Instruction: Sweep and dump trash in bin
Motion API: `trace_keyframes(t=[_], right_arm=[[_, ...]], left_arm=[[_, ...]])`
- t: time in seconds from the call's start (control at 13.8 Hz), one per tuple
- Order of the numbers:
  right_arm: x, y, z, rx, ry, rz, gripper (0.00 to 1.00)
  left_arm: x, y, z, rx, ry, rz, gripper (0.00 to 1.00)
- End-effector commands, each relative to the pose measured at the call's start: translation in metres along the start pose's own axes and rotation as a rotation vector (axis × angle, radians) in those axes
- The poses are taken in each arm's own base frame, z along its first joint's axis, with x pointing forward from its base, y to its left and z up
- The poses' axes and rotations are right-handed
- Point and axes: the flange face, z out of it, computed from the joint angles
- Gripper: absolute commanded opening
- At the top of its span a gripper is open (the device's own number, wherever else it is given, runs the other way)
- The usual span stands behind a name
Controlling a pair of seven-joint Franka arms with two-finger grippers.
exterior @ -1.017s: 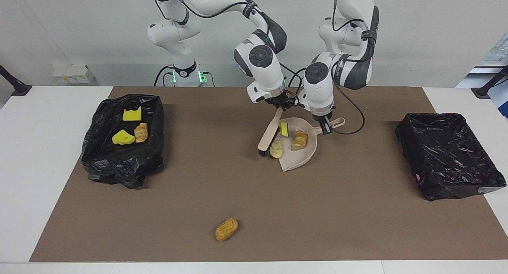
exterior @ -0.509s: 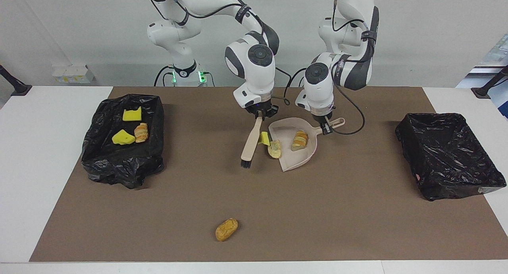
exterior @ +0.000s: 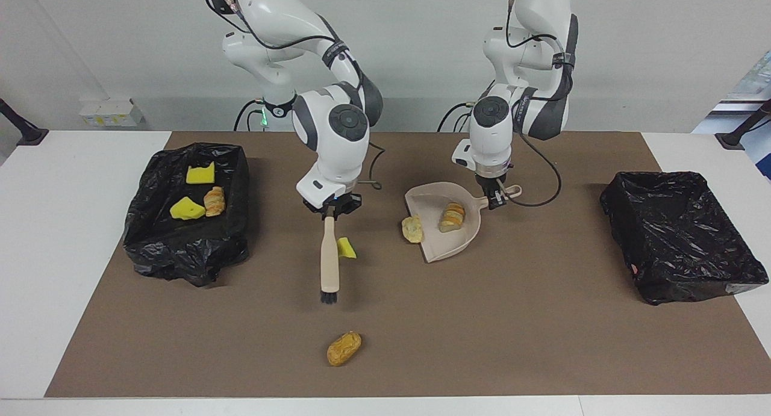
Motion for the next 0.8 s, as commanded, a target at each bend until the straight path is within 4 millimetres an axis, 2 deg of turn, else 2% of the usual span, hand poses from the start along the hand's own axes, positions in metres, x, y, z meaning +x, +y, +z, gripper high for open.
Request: trace_keyframes(t=[0.0,0.22,0.36,0.58,0.73], right_arm=[[0.041,0.015,0.000,-0.053,0.051,-0.111,0.00],[0.077,0.026,0.005,-0.149,0.120,-0.221,0.00],[0.098,0.024,0.019,-0.180,0.160,-0.255,0.00],[0.103,-0.001,0.044,-0.193,0.146,-0.323,0.00],[0.104,-0.009,0.058,-0.203,0.142,-0.346,0.00]], left_arm=[[-0.002,0.006,0.005,0.006,0.029,-0.003,0.00],[-0.002,0.008,0.005,-0.005,0.017,-0.001,0.00],[-0.002,0.009,0.005,-0.007,0.016,-0.009,0.00],[-0.002,0.009,0.004,-0.008,0.015,-0.009,0.00],[-0.002,0.010,0.004,-0.009,0.012,-0.009,0.00]])
